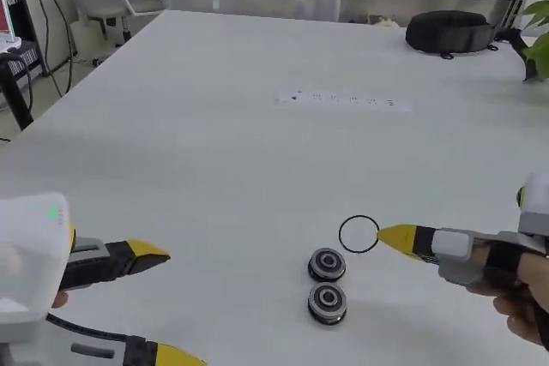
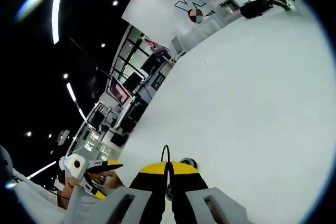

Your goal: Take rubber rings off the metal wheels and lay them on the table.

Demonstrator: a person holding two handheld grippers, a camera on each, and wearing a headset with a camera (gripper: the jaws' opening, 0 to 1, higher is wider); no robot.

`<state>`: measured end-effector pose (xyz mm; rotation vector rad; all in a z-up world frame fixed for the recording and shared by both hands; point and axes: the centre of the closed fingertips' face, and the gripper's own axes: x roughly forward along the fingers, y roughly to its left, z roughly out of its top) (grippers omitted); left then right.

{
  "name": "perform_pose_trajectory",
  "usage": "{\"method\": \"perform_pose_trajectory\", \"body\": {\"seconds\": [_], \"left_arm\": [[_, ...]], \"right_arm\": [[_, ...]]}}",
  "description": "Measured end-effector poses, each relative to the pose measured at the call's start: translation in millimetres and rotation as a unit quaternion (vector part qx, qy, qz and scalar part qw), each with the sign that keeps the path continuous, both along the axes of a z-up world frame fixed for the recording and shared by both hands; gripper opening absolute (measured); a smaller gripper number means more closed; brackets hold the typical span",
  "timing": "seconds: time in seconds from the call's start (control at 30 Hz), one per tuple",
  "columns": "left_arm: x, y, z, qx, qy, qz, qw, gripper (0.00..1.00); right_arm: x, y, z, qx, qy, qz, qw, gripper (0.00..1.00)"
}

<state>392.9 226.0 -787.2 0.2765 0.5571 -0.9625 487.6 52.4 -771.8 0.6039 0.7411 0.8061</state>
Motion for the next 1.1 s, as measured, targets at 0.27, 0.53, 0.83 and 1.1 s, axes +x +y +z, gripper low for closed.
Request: {"method": "perform_pose_trajectory", "body": {"seconds": [0.27, 0.53, 0.83, 1.1], "left_arm": [[2.3, 2.0, 1.8, -0.005, -0.004, 0.01, 0.9999, 0.69], [2.7, 1.9, 1.3, -0.003, -0.006, 0.009, 0.9999, 0.69], [3.1, 2.4, 0.4, -0.002, -0.004, 0.012, 0.9999, 0.69], [3.5, 2.9, 0.0, 0.001, -0.006, 0.011, 0.9999, 0.68]], "right_arm": [[-0.3, 3.7, 9.8, 0.002, -0.014, 0.001, 0.9999, 0.0], [-0.5, 9.0, 18.0, 0.007, -0.025, 0.006, 0.9997, 0.0], [-4.7, 26.3, 27.2, 0.01, -0.038, 0.026, 0.9989, 0.0], [-14.7, 45.6, 29.2, 0.007, -0.046, 0.059, 0.9972, 0.0]]}}
